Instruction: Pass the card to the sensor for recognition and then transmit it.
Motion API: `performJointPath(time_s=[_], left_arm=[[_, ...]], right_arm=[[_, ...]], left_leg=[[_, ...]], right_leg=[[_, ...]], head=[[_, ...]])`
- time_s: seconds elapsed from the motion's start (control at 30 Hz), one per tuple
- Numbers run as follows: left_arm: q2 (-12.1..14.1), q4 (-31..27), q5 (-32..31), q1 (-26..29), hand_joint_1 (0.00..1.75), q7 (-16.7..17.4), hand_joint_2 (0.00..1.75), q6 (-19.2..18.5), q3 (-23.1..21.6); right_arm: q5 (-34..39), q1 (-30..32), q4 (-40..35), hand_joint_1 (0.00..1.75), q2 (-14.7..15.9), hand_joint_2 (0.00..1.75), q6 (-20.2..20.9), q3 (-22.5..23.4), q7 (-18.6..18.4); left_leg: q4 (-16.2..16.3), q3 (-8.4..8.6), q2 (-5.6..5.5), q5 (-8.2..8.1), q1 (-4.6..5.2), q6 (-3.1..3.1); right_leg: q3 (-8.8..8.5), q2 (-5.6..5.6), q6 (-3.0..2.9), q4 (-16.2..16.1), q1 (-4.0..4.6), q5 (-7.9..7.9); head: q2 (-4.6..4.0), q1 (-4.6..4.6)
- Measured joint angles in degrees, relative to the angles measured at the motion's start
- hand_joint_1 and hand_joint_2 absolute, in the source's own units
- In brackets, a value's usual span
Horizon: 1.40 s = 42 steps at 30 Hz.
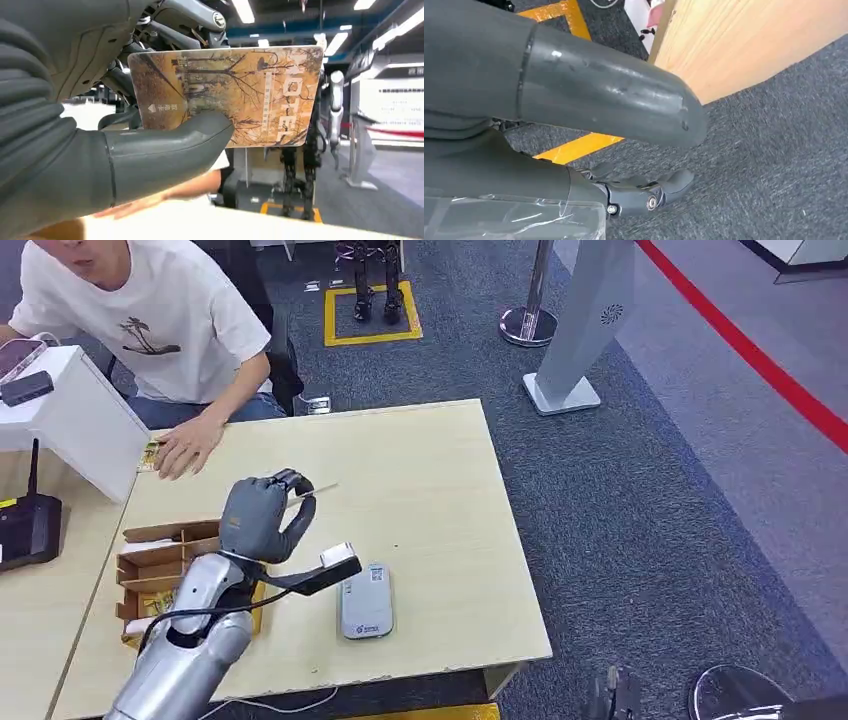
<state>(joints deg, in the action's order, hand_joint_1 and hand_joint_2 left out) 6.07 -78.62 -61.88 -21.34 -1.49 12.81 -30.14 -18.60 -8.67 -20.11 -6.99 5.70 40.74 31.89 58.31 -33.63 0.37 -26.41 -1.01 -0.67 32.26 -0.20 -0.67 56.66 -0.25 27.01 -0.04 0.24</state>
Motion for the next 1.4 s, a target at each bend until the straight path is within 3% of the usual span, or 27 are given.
performJointPath(time_s=[0.43, 0.73, 1.0, 1.4], left_arm=[[1.5, -5.8, -0.4, 10.5, 1.75, 0.3, 1.75, 2.0, 3.2], [1.7, -6.7, -0.6, 15.9, 1.75, 0.4, 1.75, 2.6, 7.5], [0.4, -4.4, 1.4, 14.1, 1.75, -0.1, 1.75, 2.9, 10.2], [-4.5, 8.7, 4.4, 2.0, 1.75, -1.9, 1.75, 3.7, 10.6]], right_arm=[[0.8, 1.3, 0.0, 0.0, 0.2, 0.0, 0.1, 0.3, 0.3], [0.1, 2.0, -0.6, 0.0, 0.4, 0.0, 0.5, 0.9, 0.0], [-1.6, 1.4, -1.2, 0.0, 0.4, 0.0, 0.8, 0.9, -0.7], [-3.0, -1.3, -1.2, 0.0, 0.3, 0.0, 0.3, -1.5, -1.8]], left_leg=[[0.0, 0.0, 0.0, -0.01, 0.0, 0.0], [0.0, -0.01, -0.01, -0.02, 0.0, 0.01], [0.0, 0.0, -0.03, 0.01, 0.0, 0.03], [0.0, -0.01, -0.04, 0.05, 0.0, 0.04]], right_leg=[[0.0, 0.0, 0.01, 0.0, 0.0, 0.04], [0.0, -0.02, 0.03, 0.0, 0.0, 0.05], [0.0, -0.05, 0.03, 0.0, 0.0, 0.04], [-0.01, -0.08, 0.01, 0.0, 0.0, -0.02]], head=[[0.0, -0.02], [0.0, -0.02], [0.0, 0.0], [0.0, 0.0]])
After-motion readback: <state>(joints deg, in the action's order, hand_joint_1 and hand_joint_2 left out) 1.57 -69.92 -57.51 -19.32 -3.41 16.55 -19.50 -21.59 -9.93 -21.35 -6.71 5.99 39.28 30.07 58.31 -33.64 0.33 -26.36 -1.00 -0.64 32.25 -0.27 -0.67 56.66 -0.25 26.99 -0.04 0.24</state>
